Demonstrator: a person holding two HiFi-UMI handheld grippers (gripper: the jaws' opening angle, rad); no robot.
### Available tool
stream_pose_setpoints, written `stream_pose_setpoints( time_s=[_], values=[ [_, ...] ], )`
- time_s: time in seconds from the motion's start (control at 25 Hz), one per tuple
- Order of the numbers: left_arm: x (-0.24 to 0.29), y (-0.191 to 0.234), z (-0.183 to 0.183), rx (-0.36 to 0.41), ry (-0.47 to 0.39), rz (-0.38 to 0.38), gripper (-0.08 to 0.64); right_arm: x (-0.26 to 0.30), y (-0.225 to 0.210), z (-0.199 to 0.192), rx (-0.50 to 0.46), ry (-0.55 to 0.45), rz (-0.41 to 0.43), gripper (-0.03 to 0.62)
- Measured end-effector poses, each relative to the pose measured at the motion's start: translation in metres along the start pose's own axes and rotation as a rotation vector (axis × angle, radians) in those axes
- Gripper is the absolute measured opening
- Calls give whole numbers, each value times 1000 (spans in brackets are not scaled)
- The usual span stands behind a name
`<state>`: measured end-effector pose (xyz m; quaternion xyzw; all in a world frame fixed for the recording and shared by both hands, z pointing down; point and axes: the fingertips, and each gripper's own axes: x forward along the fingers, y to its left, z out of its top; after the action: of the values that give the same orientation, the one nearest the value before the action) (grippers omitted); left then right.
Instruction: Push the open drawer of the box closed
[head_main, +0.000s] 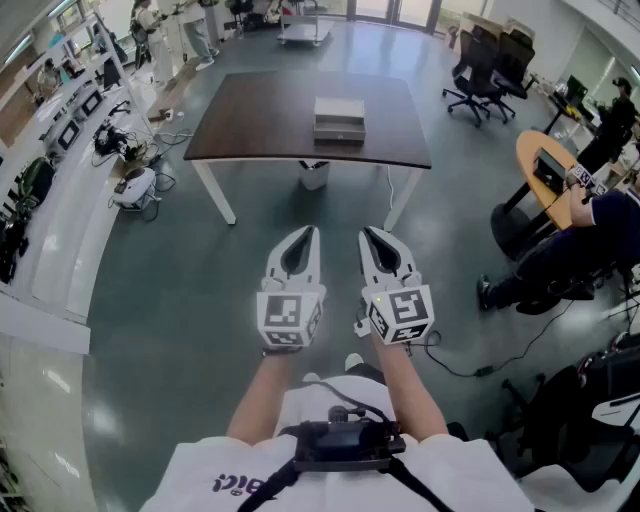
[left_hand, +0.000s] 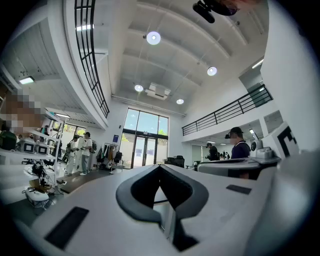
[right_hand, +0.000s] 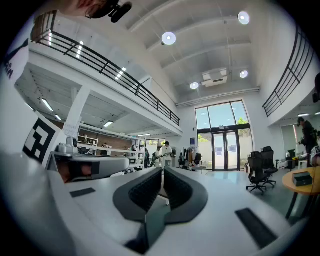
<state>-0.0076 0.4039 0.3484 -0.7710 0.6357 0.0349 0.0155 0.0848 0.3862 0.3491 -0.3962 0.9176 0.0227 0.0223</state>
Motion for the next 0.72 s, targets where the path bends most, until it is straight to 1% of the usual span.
stream_pose_setpoints(
  time_s=[0.24,0.56,0.72],
  values=[
    [59,-27,-14,-12,4,-4,9,16,-55,-3,1,-19,31,3],
    [140,-47,-25,0,30,4,9,42,-144,-14,61,-31,7,3],
    [173,-46,-35,9,57,26,9,58,-188,-28,107,-15,-14,3]
  ],
)
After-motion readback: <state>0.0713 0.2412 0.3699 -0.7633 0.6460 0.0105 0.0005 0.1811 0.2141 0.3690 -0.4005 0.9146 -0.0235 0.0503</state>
